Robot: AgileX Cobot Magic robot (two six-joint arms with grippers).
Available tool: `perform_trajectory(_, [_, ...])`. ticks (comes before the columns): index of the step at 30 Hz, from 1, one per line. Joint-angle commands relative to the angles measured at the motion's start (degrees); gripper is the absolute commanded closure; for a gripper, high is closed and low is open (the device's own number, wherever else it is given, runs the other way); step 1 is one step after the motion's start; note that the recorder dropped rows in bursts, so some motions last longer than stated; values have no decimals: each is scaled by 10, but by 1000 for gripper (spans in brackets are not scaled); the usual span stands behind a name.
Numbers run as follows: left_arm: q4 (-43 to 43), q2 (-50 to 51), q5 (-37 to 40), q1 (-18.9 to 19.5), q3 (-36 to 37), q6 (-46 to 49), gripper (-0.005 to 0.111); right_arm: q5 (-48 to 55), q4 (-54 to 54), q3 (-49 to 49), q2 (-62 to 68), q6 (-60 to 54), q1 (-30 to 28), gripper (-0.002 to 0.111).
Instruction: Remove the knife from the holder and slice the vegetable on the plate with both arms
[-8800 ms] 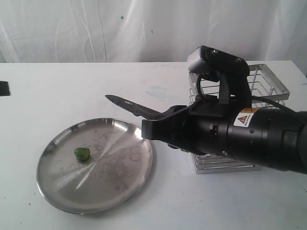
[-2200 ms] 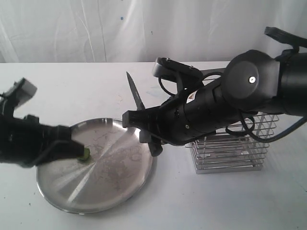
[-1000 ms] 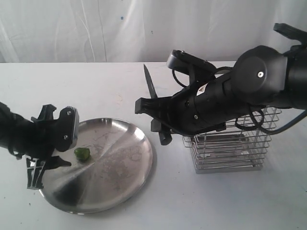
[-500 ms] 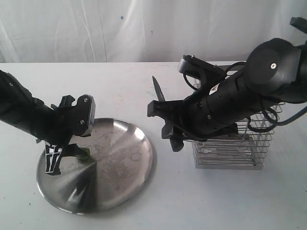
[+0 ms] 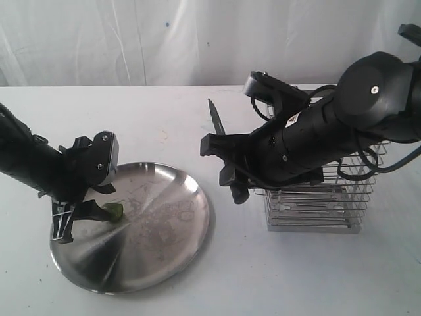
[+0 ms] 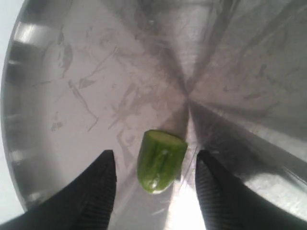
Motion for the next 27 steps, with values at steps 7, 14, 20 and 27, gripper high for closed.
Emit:
perform_trajectory(7, [-87, 32, 25, 2, -2, 134, 52, 1, 2, -1, -6, -7, -3, 108])
perform_trajectory(14, [-87, 47, -7, 2, -2, 134, 52, 5, 2, -1, -6, -7, -3, 108])
perform_trajectory(20, [-87, 57, -10, 2, -2, 134, 67, 1, 2, -1, -6, -7, -3, 108])
perform_trajectory(27, [-191, 37, -8, 2, -2, 39, 107, -8, 2, -1, -6, -7, -3, 108])
